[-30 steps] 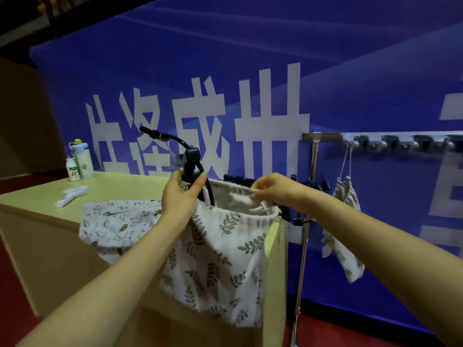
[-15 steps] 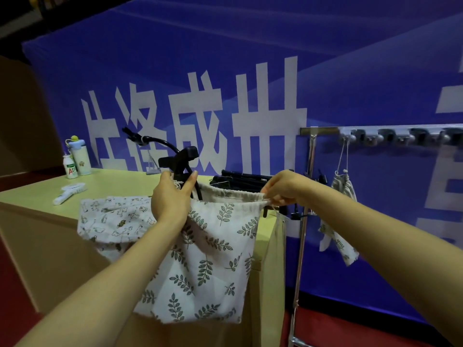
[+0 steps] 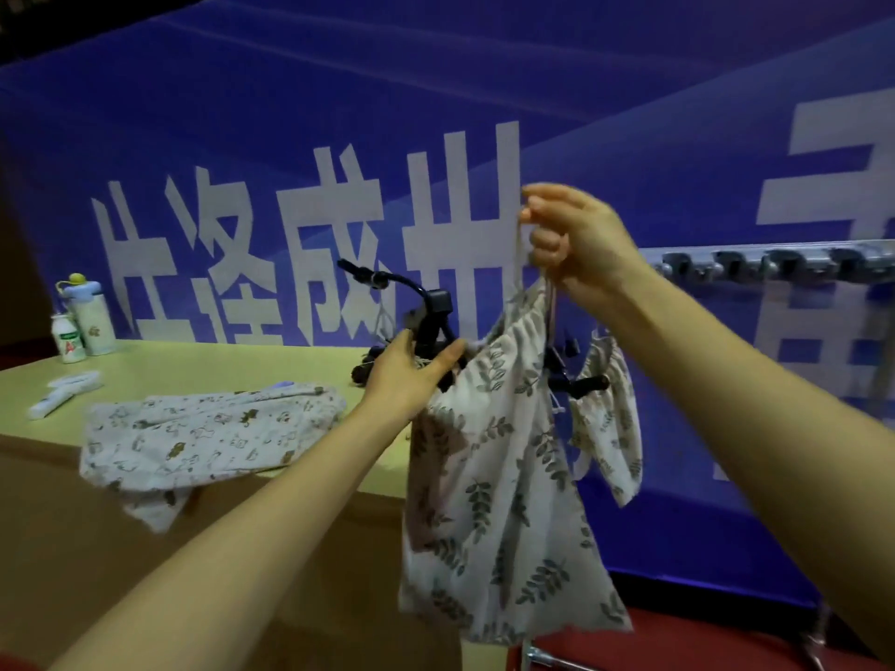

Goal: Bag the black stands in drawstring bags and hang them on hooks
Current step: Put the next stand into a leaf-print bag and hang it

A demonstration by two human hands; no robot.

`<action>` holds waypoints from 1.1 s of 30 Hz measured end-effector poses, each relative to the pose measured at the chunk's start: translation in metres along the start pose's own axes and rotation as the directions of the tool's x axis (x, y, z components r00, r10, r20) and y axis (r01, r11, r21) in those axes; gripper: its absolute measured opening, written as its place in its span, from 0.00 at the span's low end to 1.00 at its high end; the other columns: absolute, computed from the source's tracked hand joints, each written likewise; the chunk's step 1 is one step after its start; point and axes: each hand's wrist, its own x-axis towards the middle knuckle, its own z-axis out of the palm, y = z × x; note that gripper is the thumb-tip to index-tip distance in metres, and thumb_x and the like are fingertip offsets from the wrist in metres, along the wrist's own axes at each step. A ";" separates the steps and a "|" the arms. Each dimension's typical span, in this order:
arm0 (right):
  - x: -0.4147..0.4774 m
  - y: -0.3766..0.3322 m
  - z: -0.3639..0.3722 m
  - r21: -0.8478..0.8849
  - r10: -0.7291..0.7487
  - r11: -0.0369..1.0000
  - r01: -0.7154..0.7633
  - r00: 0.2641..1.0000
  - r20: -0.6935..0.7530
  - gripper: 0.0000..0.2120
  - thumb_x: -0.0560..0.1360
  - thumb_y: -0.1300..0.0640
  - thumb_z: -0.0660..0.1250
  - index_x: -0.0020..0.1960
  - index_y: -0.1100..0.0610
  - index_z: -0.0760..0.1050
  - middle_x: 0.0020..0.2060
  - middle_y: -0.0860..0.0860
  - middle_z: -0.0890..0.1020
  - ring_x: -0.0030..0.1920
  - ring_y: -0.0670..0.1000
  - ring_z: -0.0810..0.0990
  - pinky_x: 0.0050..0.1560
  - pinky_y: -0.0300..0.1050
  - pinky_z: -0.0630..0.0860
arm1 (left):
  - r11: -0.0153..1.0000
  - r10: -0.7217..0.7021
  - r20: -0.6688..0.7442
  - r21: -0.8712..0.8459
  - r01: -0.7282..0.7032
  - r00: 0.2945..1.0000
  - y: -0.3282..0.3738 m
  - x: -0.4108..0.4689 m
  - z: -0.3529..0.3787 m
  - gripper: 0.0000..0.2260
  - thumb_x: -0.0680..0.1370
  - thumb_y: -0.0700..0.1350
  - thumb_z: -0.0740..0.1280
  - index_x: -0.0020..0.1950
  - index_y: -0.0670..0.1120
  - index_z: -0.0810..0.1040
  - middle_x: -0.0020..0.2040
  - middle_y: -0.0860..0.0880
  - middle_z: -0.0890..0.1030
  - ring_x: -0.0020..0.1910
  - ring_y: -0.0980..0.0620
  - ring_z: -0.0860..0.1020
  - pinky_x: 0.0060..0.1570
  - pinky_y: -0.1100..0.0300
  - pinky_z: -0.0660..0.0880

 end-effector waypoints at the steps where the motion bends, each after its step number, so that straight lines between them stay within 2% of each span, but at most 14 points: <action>1: -0.001 -0.011 -0.008 -0.049 -0.025 0.999 0.023 0.999 -0.024 0.08 0.77 0.67 0.60 0.48 0.59 0.76 0.32 0.51 0.79 0.22 0.42 0.67 0.22 0.32 0.63 | 0.999 -0.006 0.043 -0.036 0.008 0.999 0.007 -0.001 0.010 0.23 0.75 0.57 0.64 0.66 0.48 0.70 0.62 0.49 0.76 0.59 0.43 0.76 0.56 0.46 0.73; 4: -0.005 -0.029 -0.034 -0.340 0.028 0.939 -0.043 0.998 -0.048 0.09 0.77 0.68 0.60 0.46 0.58 0.76 0.37 0.52 0.81 0.20 0.41 0.64 0.20 0.33 0.60 | 0.987 -0.010 0.195 -0.156 0.041 0.981 0.020 -0.003 0.040 0.17 0.75 0.55 0.67 0.59 0.47 0.75 0.54 0.50 0.79 0.49 0.49 0.77 0.46 0.55 0.73; 6: -0.004 -0.041 -0.059 -0.347 -0.021 0.937 -0.033 0.988 -0.152 0.11 0.77 0.69 0.58 0.44 0.58 0.76 0.37 0.53 0.80 0.18 0.41 0.62 0.19 0.32 0.58 | 0.967 -0.008 0.288 -0.240 0.080 0.958 0.027 -0.005 0.066 0.09 0.74 0.52 0.69 0.50 0.48 0.77 0.46 0.49 0.79 0.38 0.53 0.77 0.35 0.62 0.71; 8: -0.003 -0.054 -0.084 -0.393 -0.053 0.919 -0.036 0.975 -0.215 0.11 0.77 0.69 0.59 0.43 0.57 0.76 0.37 0.53 0.79 0.17 0.41 0.62 0.18 0.32 0.57 | 0.945 -0.022 0.325 -0.302 0.126 0.945 0.032 -0.005 0.091 0.06 0.74 0.48 0.70 0.42 0.49 0.75 0.41 0.48 0.80 0.34 0.55 0.77 0.31 0.63 0.71; 10: -0.006 -0.061 -0.105 -0.546 -0.034 0.832 -0.102 0.972 -0.234 0.11 0.76 0.69 0.59 0.43 0.57 0.76 0.37 0.53 0.79 0.17 0.41 0.65 0.18 0.31 0.59 | 0.932 -0.034 0.386 -0.320 0.168 0.922 0.036 -0.005 0.118 0.06 0.73 0.46 0.71 0.42 0.48 0.75 0.39 0.49 0.80 0.34 0.56 0.78 0.30 0.65 0.73; 12: -0.003 -0.063 -0.121 -0.649 -0.030 0.750 -0.131 0.973 -0.231 0.12 0.76 0.70 0.59 0.41 0.57 0.76 0.34 0.53 0.79 0.18 0.42 0.68 0.18 0.31 0.60 | 0.907 -0.024 0.452 -0.366 0.209 0.892 0.043 -0.003 0.144 0.07 0.73 0.44 0.72 0.48 0.45 0.78 0.40 0.49 0.82 0.32 0.58 0.79 0.27 0.68 0.74; 14: 0.006 -0.063 -0.136 -0.729 -0.013 0.666 -0.158 0.975 -0.224 0.12 0.75 0.70 0.60 0.40 0.57 0.77 0.32 0.54 0.78 0.22 0.46 0.68 0.20 0.32 0.60 | 0.864 -0.043 0.468 -0.426 0.268 0.883 0.051 0.005 0.168 0.06 0.73 0.43 0.71 0.48 0.43 0.79 0.35 0.51 0.83 0.29 0.60 0.80 0.27 0.69 0.74; 16: 0.015 -0.059 -0.149 -0.801 0.031 0.564 -0.204 0.974 -0.226 0.12 0.74 0.69 0.62 0.40 0.55 0.78 0.36 0.57 0.77 0.24 0.46 0.66 0.22 0.34 0.60 | 0.846 -0.085 0.485 -0.427 0.320 0.870 0.058 0.018 0.191 0.11 0.74 0.47 0.71 0.51 0.41 0.80 0.36 0.47 0.83 0.35 0.50 0.80 0.34 0.61 0.73; 18: 0.025 -0.052 -0.163 -0.835 0.072 0.498 -0.236 0.970 -0.231 0.11 0.74 0.68 0.62 0.40 0.54 0.78 0.39 0.58 0.77 0.25 0.46 0.65 0.22 0.34 0.60 | 0.850 -0.139 0.518 -0.374 0.370 0.844 0.062 0.028 0.209 0.17 0.74 0.50 0.70 0.57 0.41 0.78 0.46 0.42 0.82 0.42 0.45 0.77 0.39 0.55 0.70; 19: 0.031 -0.049 -0.169 -0.838 0.084 0.488 -0.243 0.969 -0.232 0.11 0.74 0.67 0.62 0.40 0.54 0.78 0.40 0.59 0.78 0.26 0.46 0.65 0.23 0.34 0.60 | 0.846 -0.152 0.522 -0.371 0.384 0.839 0.061 0.035 0.218 0.17 0.74 0.49 0.70 0.59 0.41 0.76 0.47 0.42 0.82 0.42 0.45 0.76 0.39 0.55 0.70; 23: 0.057 -0.042 -0.193 -0.861 0.097 0.446 -0.246 0.969 -0.227 0.10 0.76 0.68 0.59 0.44 0.56 0.76 0.41 0.58 0.78 0.29 0.47 0.67 0.25 0.37 0.63 | 0.798 -0.203 0.542 -0.391 0.458 0.816 0.056 0.063 0.248 0.14 0.76 0.41 0.68 0.61 0.40 0.73 0.39 0.48 0.76 0.32 0.51 0.70 0.29 0.61 0.65; 26: 0.082 -0.038 -0.217 -0.883 0.080 0.393 -0.255 0.967 -0.243 0.11 0.76 0.69 0.55 0.47 0.58 0.74 0.34 0.53 0.76 0.30 0.47 0.68 0.27 0.39 0.65 | 0.758 -0.203 0.543 -0.440 0.482 0.815 0.054 0.088 0.268 0.15 0.75 0.37 0.68 0.61 0.38 0.73 0.47 0.43 0.80 0.35 0.49 0.75 0.28 0.63 0.72; 29: 0.111 -0.031 -0.240 -0.913 0.088 0.322 -0.251 0.968 -0.235 0.09 0.76 0.69 0.56 0.47 0.58 0.73 0.35 0.53 0.75 0.33 0.50 0.70 0.30 0.42 0.67 | 0.745 -0.230 0.493 -0.466 0.478 0.839 0.054 0.116 0.292 0.16 0.74 0.36 0.69 0.61 0.38 0.74 0.59 0.38 0.80 0.52 0.40 0.79 0.46 0.55 0.75; 33: 0.141 -0.016 -0.259 -0.953 0.133 0.215 -0.212 0.973 -0.186 0.08 0.76 0.67 0.59 0.49 0.58 0.74 0.41 0.55 0.78 0.37 0.51 0.74 0.34 0.44 0.70 | 0.784 -0.237 0.463 -0.428 0.450 0.854 0.053 0.145 0.314 0.15 0.73 0.37 0.70 0.59 0.39 0.75 0.60 0.37 0.79 0.59 0.37 0.77 0.54 0.50 0.75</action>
